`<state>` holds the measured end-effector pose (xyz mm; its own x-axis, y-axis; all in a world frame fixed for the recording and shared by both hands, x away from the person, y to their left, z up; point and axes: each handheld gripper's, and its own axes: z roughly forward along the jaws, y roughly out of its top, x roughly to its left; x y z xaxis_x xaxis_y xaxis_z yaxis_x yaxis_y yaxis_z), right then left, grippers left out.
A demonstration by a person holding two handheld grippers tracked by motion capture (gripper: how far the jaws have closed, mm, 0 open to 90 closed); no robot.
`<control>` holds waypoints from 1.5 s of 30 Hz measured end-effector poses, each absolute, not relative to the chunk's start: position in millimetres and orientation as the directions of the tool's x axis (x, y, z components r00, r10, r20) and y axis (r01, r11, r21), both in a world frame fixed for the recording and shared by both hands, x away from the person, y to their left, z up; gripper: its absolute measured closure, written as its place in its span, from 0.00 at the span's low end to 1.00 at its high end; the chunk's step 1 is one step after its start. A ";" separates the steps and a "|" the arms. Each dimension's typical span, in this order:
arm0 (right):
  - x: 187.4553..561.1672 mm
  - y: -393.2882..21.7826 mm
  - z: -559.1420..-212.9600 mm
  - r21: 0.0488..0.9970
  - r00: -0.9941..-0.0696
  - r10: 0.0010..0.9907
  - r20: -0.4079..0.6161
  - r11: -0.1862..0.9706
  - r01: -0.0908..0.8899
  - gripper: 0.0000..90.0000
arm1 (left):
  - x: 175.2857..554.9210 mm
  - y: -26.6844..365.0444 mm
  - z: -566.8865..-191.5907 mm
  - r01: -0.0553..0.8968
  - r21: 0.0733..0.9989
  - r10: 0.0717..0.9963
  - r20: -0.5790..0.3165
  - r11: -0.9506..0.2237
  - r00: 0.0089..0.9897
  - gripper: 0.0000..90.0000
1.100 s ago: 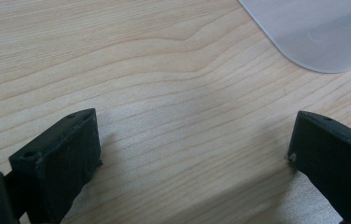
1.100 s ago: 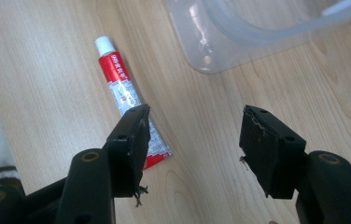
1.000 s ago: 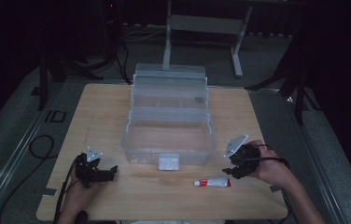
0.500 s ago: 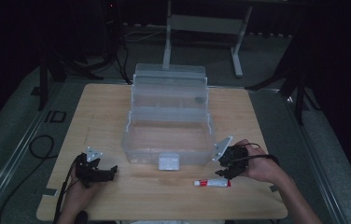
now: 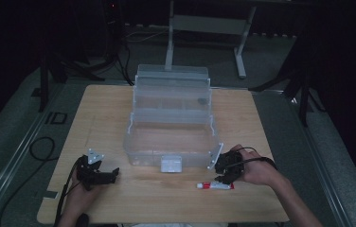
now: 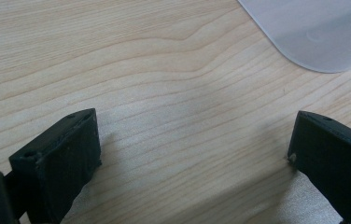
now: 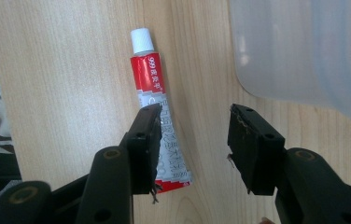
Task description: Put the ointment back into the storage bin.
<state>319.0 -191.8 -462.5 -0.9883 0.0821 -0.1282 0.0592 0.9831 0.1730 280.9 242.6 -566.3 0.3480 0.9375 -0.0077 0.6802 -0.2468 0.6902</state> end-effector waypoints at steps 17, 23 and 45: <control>313.6 -178.7 -488.9 0.089 -0.995 0.027 -0.096 0.996 0.019 0.59 | 280.9 242.5 -566.3 0.680 0.691 0.938 -0.008 -0.246 0.348 0.03; 312.6 -174.6 -496.0 0.063 -0.995 0.010 -0.094 0.998 0.004 0.60 | 280.9 242.5 -566.3 0.680 0.691 0.938 -0.008 -0.246 0.348 0.03; 307.0 -161.4 -512.5 -0.044 -0.996 -0.053 -0.072 0.998 -0.050 0.76 | 280.9 242.6 -566.4 0.680 0.691 0.937 -0.008 -0.246 0.348 0.03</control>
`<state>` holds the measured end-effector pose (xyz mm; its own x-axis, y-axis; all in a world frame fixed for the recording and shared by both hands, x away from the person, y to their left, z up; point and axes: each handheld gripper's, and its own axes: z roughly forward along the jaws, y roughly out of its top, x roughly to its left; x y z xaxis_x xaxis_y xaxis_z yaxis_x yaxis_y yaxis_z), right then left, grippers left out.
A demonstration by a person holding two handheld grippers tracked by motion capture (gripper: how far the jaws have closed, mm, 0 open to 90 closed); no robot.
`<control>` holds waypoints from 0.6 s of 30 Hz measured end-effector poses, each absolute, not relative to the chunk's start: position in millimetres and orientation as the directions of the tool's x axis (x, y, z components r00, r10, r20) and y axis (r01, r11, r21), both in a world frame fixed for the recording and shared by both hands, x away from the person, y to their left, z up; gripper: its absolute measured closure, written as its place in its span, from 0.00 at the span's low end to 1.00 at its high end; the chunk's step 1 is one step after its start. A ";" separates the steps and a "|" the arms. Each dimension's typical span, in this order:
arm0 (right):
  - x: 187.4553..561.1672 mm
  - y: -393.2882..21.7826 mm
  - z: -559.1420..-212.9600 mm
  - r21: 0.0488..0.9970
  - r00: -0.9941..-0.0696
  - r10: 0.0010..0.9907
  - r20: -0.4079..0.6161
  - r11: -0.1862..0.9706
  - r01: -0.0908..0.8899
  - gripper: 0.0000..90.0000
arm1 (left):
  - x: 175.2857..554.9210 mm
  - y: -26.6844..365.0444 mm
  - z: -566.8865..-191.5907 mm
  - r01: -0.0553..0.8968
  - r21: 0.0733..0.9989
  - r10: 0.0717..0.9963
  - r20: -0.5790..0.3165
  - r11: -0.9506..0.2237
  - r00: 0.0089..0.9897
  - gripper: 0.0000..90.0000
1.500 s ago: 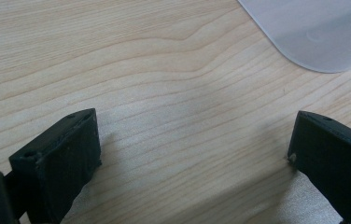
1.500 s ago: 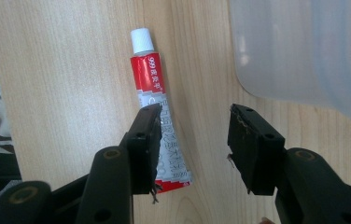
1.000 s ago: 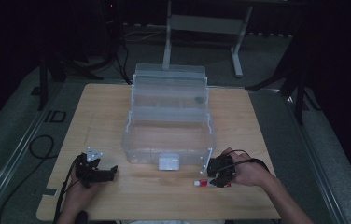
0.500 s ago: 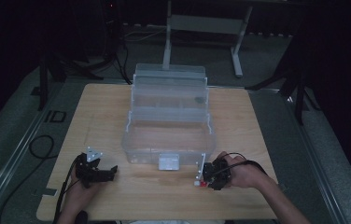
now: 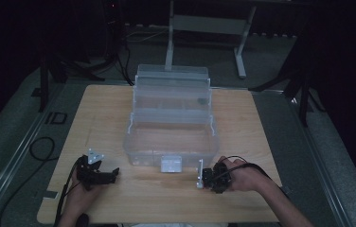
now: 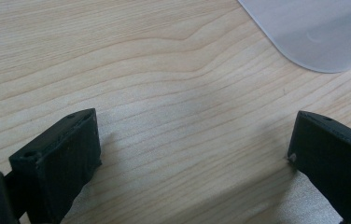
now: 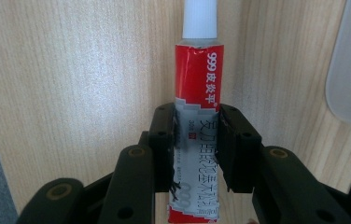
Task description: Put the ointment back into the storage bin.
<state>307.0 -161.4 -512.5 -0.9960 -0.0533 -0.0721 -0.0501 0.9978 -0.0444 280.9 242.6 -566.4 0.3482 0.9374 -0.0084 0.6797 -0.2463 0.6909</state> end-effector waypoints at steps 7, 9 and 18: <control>308.9 -161.8 -513.8 -0.038 -0.997 -0.043 -0.066 0.998 -0.041 0.77 | 280.9 242.6 -566.4 0.680 0.691 0.937 -0.008 -0.246 0.348 0.03; 309.2 -162.0 -513.6 -0.038 -0.997 -0.043 -0.067 0.998 -0.040 0.77 | 280.9 242.6 -566.4 0.680 0.691 0.937 -0.008 -0.246 0.348 0.03; 309.2 -163.8 -504.6 -0.037 -0.997 -0.040 -0.070 0.999 -0.037 0.78 | 280.9 242.6 -566.3 0.680 0.691 0.937 -0.008 -0.246 0.348 0.03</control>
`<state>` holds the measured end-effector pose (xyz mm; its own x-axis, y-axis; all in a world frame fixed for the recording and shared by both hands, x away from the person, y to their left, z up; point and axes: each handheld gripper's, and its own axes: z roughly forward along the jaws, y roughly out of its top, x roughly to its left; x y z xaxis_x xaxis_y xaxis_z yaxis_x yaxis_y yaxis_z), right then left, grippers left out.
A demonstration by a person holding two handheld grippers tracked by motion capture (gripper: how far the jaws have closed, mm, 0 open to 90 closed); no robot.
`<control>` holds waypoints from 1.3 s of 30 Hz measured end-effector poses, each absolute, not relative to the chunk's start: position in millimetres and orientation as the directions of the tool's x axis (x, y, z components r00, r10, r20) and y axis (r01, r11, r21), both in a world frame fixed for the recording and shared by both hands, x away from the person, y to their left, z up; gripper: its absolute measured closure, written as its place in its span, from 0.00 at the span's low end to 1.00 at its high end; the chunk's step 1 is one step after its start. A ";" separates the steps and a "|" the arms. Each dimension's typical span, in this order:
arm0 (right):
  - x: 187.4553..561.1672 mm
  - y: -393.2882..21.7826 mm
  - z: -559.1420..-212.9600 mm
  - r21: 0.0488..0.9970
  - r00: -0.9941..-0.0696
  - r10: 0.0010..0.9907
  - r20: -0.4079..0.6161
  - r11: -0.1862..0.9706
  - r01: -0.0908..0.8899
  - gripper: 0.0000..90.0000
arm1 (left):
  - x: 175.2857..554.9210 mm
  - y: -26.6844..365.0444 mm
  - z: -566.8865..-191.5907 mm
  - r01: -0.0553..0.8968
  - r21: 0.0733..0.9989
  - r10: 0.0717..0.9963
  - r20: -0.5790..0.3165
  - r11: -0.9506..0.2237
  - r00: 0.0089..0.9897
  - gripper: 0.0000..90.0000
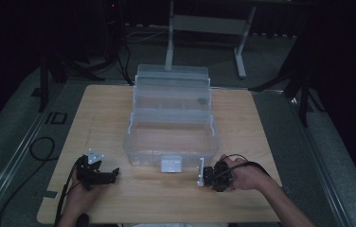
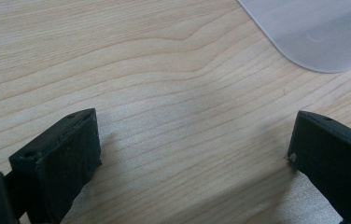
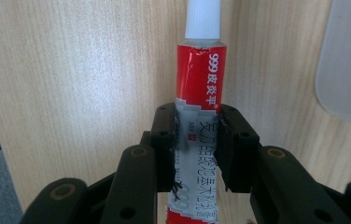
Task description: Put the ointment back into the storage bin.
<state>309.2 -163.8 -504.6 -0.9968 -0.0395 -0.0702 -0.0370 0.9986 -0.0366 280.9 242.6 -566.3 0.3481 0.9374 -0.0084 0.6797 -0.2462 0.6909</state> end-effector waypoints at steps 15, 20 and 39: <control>308.7 -167.4 -486.8 -0.033 -0.996 -0.042 -0.074 0.999 -0.040 0.78 | 280.9 242.6 -566.3 0.680 0.691 0.937 -0.008 -0.246 0.348 0.03; 309.4 -169.0 -478.6 -0.027 -0.996 -0.041 -0.083 0.999 -0.039 0.78 | 280.9 242.5 -566.3 0.680 0.691 0.938 -0.008 -0.246 0.348 0.03; 309.3 -172.9 -448.7 -0.009 -0.994 -0.041 -0.106 0.999 -0.041 0.78 | 280.9 242.5 -566.3 0.680 0.691 0.938 -0.008 -0.246 0.348 0.03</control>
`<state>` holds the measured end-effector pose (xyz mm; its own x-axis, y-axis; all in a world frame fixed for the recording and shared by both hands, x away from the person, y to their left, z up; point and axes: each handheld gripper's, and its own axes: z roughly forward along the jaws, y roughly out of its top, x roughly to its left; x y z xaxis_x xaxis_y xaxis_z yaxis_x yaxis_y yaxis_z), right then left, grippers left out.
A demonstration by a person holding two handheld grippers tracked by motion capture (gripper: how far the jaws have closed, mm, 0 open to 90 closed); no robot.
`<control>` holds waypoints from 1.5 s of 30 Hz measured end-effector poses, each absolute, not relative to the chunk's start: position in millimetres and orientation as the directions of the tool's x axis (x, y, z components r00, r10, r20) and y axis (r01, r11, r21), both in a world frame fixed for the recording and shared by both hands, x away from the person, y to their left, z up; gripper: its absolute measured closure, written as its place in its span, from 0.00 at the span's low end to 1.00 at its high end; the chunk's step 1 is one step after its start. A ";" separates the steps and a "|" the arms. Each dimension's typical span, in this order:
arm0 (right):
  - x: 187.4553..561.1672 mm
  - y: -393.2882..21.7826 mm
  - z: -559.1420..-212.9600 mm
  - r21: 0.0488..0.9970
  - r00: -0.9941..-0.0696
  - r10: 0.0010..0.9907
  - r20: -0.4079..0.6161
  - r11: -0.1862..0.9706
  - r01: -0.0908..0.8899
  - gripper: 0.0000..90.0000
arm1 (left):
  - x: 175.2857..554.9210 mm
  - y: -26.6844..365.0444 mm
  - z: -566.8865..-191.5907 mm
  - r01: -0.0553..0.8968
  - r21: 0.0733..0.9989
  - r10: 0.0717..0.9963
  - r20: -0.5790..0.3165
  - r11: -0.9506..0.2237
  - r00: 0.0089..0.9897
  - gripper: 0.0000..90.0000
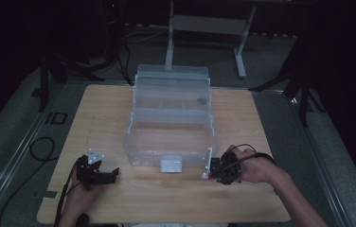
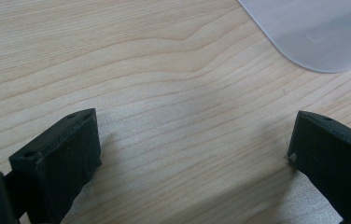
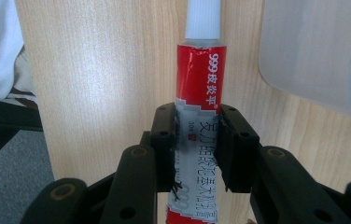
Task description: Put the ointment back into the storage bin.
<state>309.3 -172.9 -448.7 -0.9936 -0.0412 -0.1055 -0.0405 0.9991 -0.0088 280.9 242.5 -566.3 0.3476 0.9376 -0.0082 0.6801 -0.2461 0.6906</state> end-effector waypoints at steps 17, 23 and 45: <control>313.8 -176.3 -418.3 0.017 -0.990 -0.036 -0.135 0.999 -0.038 0.78 | 280.9 242.5 -566.3 0.680 0.691 0.938 -0.008 -0.246 0.348 0.03; 314.5 -174.4 -410.7 0.016 -0.989 -0.042 -0.142 0.999 -0.045 0.78 | 280.8 242.5 -566.3 0.680 0.690 0.938 -0.008 -0.246 0.348 0.03; 324.5 -173.2 -381.1 0.017 -0.983 -0.035 -0.178 0.999 -0.039 0.78 | 280.9 242.4 -566.3 0.680 0.691 0.938 -0.009 -0.245 0.347 0.03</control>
<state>324.5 -173.2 -381.1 -0.9835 -0.0353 -0.1777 -0.0390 0.9991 0.0175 280.9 242.4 -566.3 0.3467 0.9379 -0.0092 0.6804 -0.2447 0.6908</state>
